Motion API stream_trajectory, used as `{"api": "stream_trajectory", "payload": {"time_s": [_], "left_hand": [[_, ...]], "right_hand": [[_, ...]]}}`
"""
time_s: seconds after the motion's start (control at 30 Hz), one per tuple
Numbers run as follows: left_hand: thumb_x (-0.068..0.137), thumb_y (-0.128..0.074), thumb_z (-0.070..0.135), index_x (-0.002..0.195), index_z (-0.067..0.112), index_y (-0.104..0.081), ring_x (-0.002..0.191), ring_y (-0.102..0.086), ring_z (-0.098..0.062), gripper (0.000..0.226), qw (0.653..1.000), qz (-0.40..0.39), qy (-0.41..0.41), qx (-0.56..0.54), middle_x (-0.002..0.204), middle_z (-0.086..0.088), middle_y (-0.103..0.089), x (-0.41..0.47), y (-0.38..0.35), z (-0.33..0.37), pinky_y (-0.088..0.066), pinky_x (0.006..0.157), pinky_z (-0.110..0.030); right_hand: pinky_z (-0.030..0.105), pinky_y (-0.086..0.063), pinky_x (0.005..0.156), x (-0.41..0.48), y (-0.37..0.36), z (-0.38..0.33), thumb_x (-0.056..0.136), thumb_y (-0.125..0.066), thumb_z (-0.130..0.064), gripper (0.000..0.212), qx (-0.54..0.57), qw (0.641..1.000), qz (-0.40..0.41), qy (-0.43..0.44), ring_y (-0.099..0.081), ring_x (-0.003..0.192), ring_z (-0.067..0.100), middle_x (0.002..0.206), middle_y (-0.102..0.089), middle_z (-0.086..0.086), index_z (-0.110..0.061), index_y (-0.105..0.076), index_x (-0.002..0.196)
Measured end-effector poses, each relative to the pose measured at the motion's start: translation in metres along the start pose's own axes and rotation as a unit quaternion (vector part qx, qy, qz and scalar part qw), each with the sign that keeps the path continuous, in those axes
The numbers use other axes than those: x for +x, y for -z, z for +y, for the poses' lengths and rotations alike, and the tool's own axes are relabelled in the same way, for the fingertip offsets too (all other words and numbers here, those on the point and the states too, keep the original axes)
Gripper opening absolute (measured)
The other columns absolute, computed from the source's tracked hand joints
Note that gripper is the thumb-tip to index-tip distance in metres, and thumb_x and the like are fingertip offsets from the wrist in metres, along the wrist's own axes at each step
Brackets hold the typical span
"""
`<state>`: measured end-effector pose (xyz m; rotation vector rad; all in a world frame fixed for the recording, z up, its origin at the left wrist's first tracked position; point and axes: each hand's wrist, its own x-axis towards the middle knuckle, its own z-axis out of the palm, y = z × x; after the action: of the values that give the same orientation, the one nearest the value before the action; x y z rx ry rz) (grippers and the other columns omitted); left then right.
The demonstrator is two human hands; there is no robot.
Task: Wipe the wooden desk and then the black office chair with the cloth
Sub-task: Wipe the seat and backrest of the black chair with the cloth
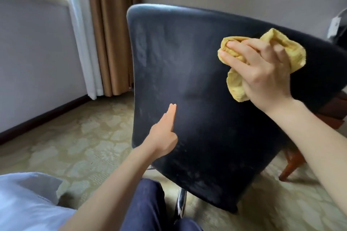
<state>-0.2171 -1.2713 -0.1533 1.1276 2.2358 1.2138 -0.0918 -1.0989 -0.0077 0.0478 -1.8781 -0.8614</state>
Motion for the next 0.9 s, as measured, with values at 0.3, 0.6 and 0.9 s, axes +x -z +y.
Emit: {"api": "stream_trajectory", "payload": {"time_s": [0.3,0.6,0.9], "left_hand": [[0.071,-0.03,-0.012,0.151,0.031,-0.004,0.145,-0.002,-0.008,0.094,0.991,0.094,-0.095,0.001,0.157,0.015,-0.003,-0.003,0.092,0.047,-0.007,0.118,-0.03],[0.097,-0.038,0.011,0.146,0.021,-0.032,0.144,-0.017,-0.012,0.05,0.939,0.274,-0.199,0.053,0.155,0.007,-0.023,0.06,0.17,0.115,-0.015,0.117,-0.038],[0.103,-0.022,0.031,0.142,0.031,-0.039,0.135,-0.035,-0.021,0.042,0.92,-0.075,-0.009,0.385,0.148,0.008,-0.039,0.151,0.213,0.171,-0.019,0.111,-0.055]], "right_hand": [[0.041,-0.034,0.091,0.099,-0.017,-0.04,0.081,-0.048,0.003,0.044,0.085,0.984,-0.089,-0.127,-0.056,0.113,0.032,0.123,-0.062,0.008,-0.015,-0.067,0.116],[0.034,-0.032,0.073,0.182,-0.038,-0.02,0.088,-0.052,-0.039,0.026,0.159,0.906,-0.29,-0.265,-0.054,0.1,0.035,0.11,-0.062,0.006,-0.032,-0.062,0.11],[0.033,-0.032,0.067,0.186,-0.057,-0.005,0.085,-0.049,-0.052,0.028,0.239,0.854,-0.387,-0.252,-0.056,0.089,0.033,0.093,-0.062,0.006,-0.029,-0.061,0.094]]}}
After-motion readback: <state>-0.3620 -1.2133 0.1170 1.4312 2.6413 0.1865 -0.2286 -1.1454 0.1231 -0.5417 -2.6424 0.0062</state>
